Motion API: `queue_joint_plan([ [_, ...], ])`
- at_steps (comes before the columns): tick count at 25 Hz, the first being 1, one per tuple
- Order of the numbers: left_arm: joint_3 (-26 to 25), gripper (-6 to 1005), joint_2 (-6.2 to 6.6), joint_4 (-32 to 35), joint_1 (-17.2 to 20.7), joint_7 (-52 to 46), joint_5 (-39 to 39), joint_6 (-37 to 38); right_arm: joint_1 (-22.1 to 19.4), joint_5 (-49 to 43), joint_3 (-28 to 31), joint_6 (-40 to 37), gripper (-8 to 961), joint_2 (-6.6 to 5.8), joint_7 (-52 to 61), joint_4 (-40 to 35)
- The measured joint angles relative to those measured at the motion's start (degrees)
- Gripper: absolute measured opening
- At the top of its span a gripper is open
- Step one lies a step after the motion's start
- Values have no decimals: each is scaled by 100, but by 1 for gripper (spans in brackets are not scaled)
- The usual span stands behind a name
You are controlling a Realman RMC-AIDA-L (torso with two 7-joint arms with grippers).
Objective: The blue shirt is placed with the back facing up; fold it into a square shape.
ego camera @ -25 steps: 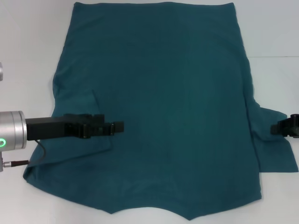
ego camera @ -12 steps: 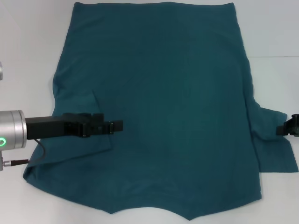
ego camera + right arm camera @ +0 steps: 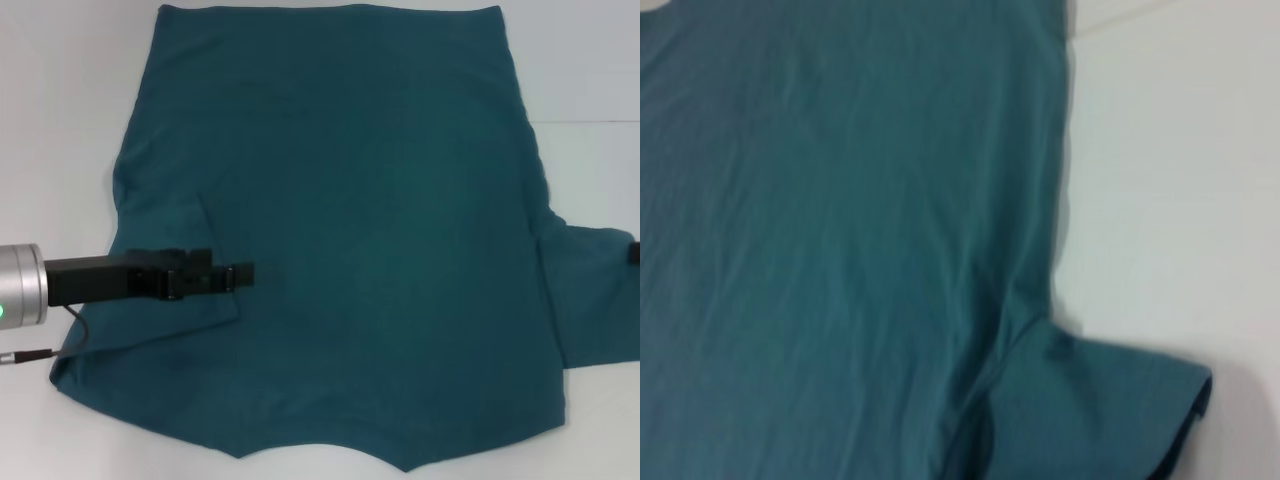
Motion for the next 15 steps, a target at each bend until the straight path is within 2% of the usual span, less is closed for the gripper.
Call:
queue_joint_plan([
  [15,-276,959,25,28,54,-37,-69,50,-5,-314,-9,168,2,-77,374,-177],
])
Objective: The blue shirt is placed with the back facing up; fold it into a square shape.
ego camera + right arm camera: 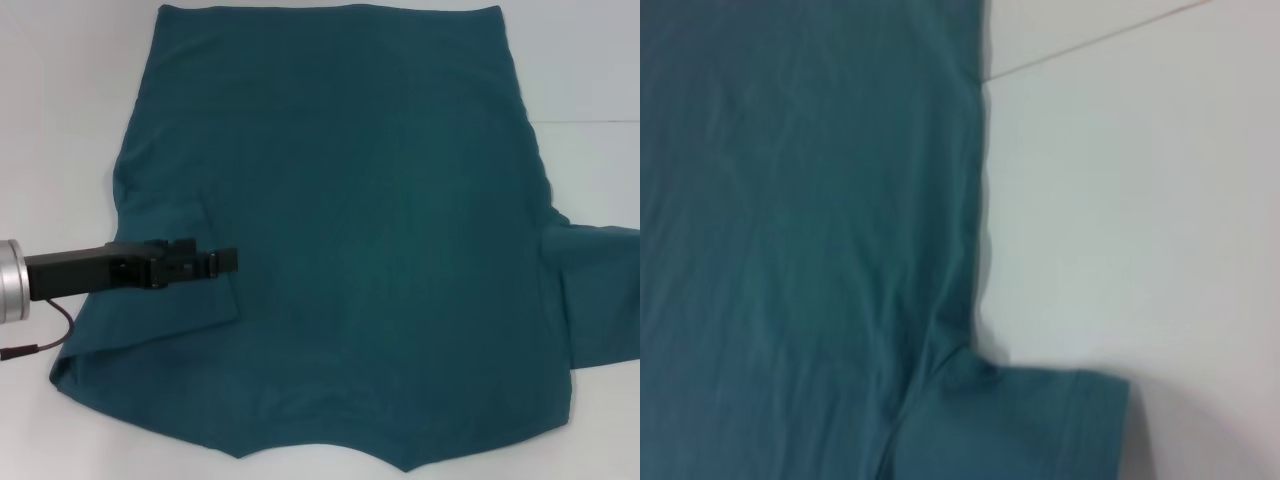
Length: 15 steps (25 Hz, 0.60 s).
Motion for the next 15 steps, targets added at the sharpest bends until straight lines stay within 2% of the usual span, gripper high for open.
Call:
queue_joint_plan([
  [8,-25,959,-8,0,55,-8,-147,4,87,-20,-20,-46,2,-15,185,-298],
  [15,-24,958,-9,0,58,-13,-151,5,395,-208,-51,-202,2,-17,203,-346],
])
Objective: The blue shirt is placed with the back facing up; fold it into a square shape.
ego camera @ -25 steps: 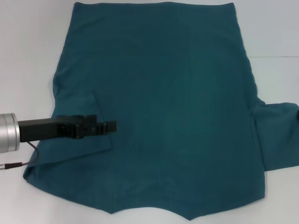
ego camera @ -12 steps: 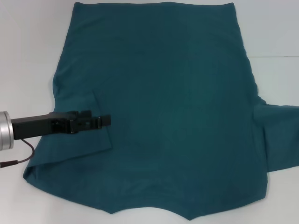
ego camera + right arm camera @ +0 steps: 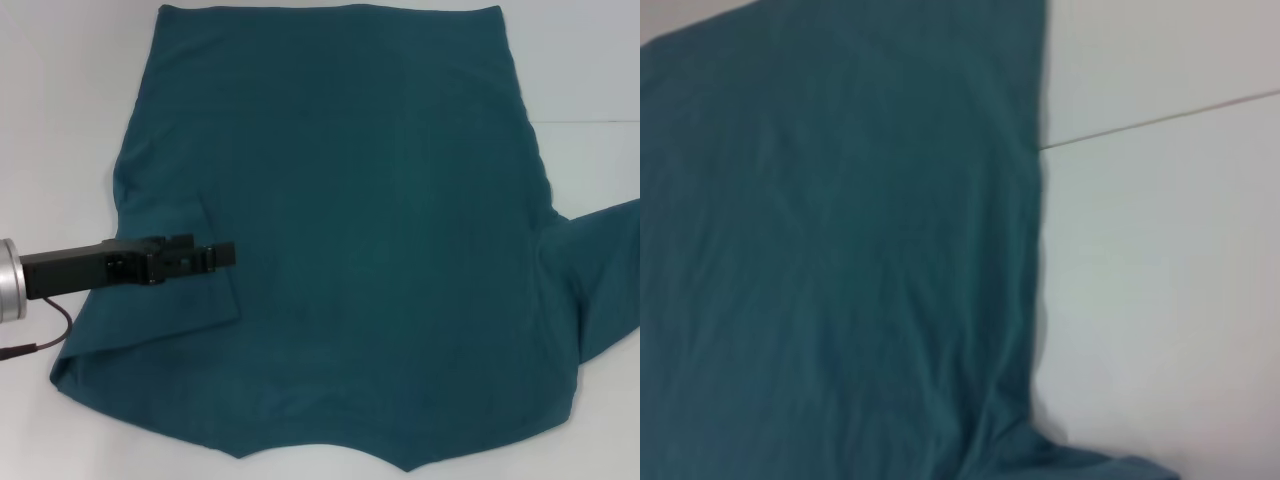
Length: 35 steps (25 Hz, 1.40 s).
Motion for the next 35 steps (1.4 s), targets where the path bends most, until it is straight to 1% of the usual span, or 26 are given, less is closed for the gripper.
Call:
queue_joint_plan([
  [10,-98,957,5,0,8,-5,-72,-1,206,-167,14,-678,2,-3,158,-292],
  [17,-143,957,9,0,5,-5,-114,-1,193,-195,56,-642,3,-46,269,-467],
  [27,-141,956,9,0,39,-80,-286,-1,326,-181,59,-598,3,-33,271,-571],
  [29,-145,956,9,6,51,-83,-297,-4,331,-169,25,-629,3,-20,275,-565],
  [35,-150,955,9,9,55,-84,-298,-55,426,-184,-142,-920,3,71,295,-347],
])
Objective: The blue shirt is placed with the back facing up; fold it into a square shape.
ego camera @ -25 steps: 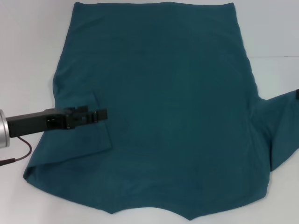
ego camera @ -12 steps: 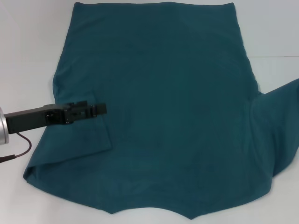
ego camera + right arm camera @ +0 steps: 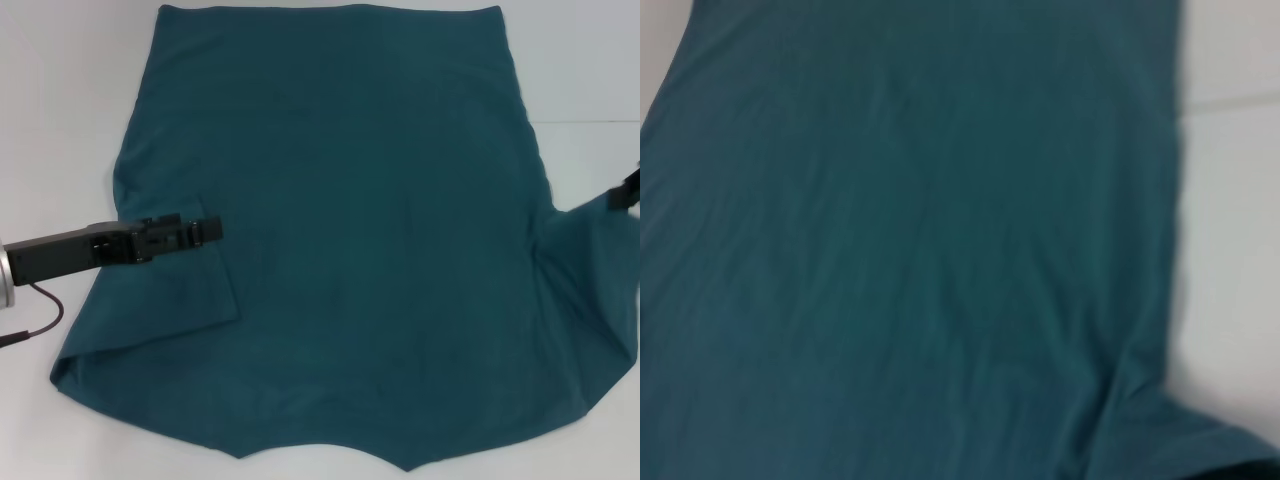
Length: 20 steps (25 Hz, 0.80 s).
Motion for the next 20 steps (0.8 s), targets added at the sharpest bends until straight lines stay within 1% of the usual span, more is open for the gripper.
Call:
queue_joint_plan([
  [5,-60,955,-1,-4,0,0,-7,-64,185,9,-159,-278,3,91,1,388],
  [10,-288,954,0,-37,-20,0,-102,-118,453,33,-245,-296,3,159,15,620],
  [17,-624,954,-18,-61,18,-4,-274,-183,729,100,-207,128,3,304,497,726],
  [20,-763,953,-28,-62,41,-8,-294,-193,752,252,-211,342,3,329,644,834],
])
